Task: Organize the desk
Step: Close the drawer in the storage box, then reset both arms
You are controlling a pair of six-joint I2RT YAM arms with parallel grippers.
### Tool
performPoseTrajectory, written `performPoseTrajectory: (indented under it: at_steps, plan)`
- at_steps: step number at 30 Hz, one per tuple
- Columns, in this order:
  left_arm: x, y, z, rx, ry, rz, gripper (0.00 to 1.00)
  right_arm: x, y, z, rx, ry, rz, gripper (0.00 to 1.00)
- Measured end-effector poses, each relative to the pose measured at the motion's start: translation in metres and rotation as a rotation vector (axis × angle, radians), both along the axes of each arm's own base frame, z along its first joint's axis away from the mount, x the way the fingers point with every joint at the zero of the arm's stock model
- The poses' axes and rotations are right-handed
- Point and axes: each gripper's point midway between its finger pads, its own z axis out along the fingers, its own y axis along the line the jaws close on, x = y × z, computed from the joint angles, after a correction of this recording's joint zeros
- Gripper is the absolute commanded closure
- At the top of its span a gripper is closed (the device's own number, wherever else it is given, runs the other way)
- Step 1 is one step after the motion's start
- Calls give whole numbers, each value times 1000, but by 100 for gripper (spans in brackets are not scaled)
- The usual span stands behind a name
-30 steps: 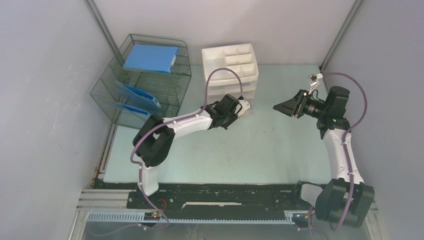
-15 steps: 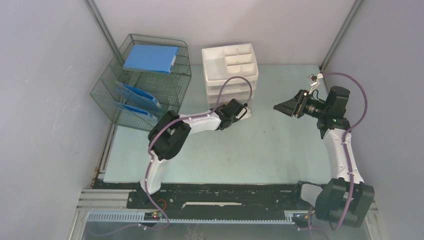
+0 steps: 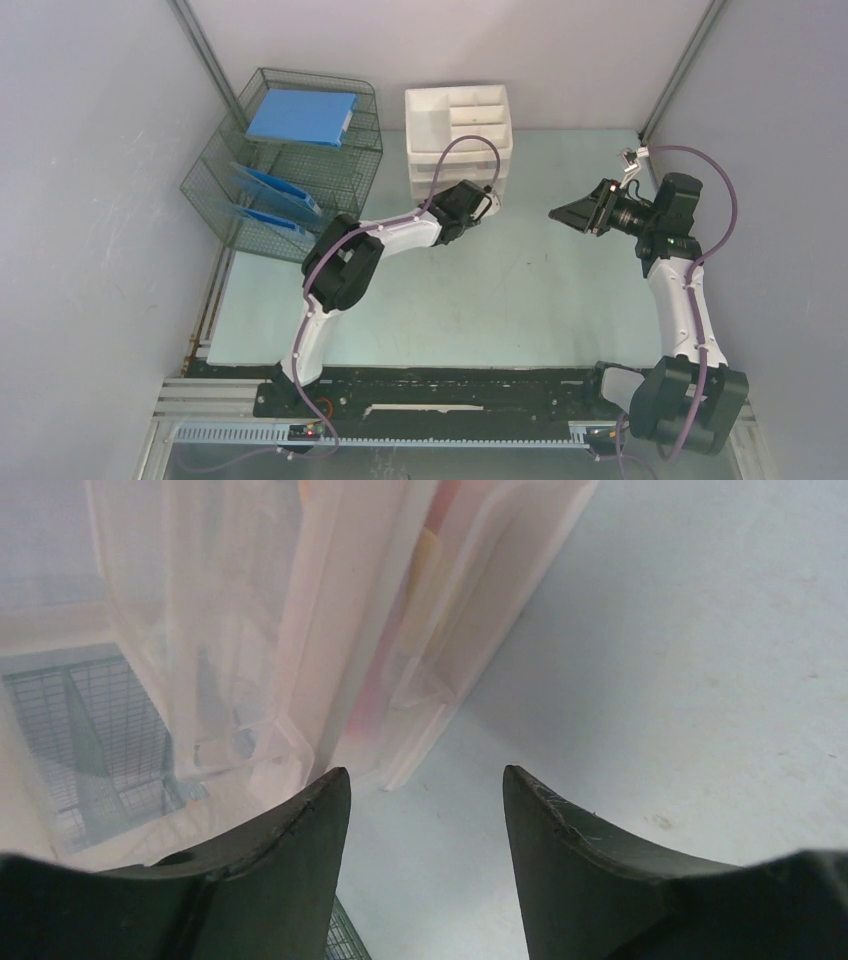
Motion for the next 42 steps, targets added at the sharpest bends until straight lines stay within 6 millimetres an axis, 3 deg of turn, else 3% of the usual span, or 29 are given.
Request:
performPoseTrajectory:
  at_steps: [7, 11, 14, 19, 23, 29, 34, 36, 38, 42]
  plan:
    - [5, 1, 2, -29, 3, 9, 35, 0, 0, 0, 0, 0, -1, 47]
    - [-10, 0, 6, -92, 33, -5, 34, 0, -1, 0, -2, -2, -1, 47]
    - [-30, 2, 23, -166, 44, -9, 34, 0, -1, 0, -7, -9, 1, 47]
    - [-54, 0, 79, -360, -4, -5, 26, -1, 0, -1, -23, -37, 20, 47]
    - [-71, 5, 142, -541, -78, 0, 11, -7, -3, -1, -41, -82, 55, 46]
    - [-93, 17, 231, -843, -146, -18, 2, -23, -16, 6, -99, -186, 88, 41]
    - [-104, 53, 295, -1121, -168, 4, 0, -24, -37, 21, -277, -312, 22, 31]
    - [-110, 70, 314, -1212, -177, 18, 0, -26, -44, 25, -362, -359, -13, 22]
    - [-118, 88, 334, -1308, -183, 37, 0, -28, -48, 30, -436, -401, -45, 4]
    - [-137, 114, 368, -1467, -176, 38, 0, -35, -58, 46, -574, -493, -128, 0]
